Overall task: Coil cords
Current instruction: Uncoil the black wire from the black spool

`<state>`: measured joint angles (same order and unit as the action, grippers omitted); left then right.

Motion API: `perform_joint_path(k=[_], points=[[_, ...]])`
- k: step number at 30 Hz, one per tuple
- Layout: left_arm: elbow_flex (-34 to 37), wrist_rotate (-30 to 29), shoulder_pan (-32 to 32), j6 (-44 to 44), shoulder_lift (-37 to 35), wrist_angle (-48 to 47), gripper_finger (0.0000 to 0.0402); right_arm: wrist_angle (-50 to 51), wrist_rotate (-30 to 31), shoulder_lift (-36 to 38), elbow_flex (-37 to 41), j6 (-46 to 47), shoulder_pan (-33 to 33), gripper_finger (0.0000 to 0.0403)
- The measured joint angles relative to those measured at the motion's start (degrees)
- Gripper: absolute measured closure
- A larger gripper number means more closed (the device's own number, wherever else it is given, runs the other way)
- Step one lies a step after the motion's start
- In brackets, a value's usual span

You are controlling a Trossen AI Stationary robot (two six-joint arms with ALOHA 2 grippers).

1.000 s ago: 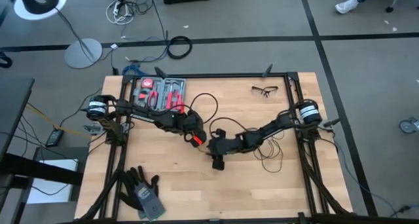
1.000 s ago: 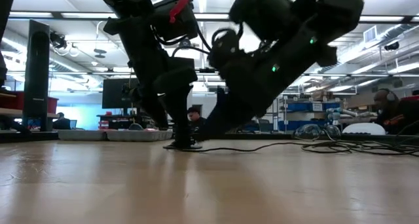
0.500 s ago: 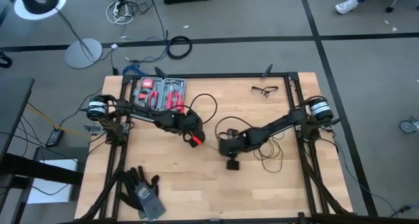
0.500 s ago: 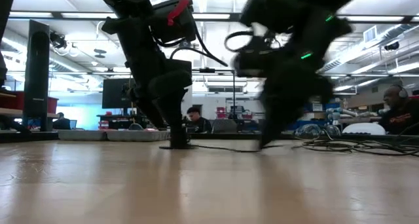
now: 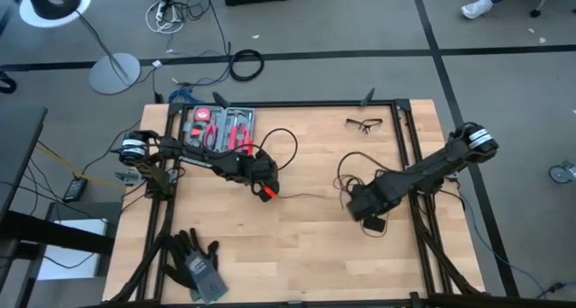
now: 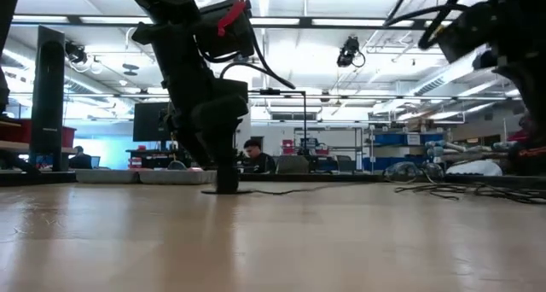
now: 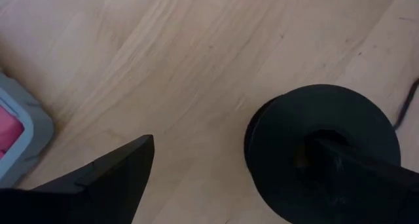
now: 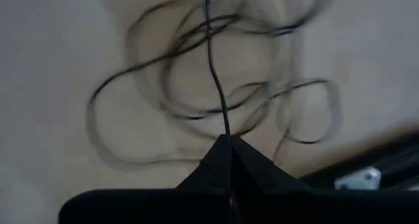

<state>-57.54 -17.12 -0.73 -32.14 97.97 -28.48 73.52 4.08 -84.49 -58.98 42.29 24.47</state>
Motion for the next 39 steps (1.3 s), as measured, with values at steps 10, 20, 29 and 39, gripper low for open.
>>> perform_joint_path(k=[10,20,29,39], points=[[0.0,0.0,0.0,-0.4,0.0,0.5,0.0002,-24.3,21.3,-0.1,0.1,-4.6,2.0,0.0362],[0.0,0.1,0.0,-0.9,0.0,1.5,0.0002,-67.8,19.7,-10.2,3.9,-28.2,-6.9,0.0318],[0.0,0.4,0.0,-0.9,0.0,1.7,0.0002,-85.5,12.0,-26.4,3.7,-33.9,-12.6,0.0290],[0.0,0.5,0.0,-0.9,0.0,3.2,0.0002,-92.5,11.5,-30.3,3.4,-35.3,-14.5,0.0284]])
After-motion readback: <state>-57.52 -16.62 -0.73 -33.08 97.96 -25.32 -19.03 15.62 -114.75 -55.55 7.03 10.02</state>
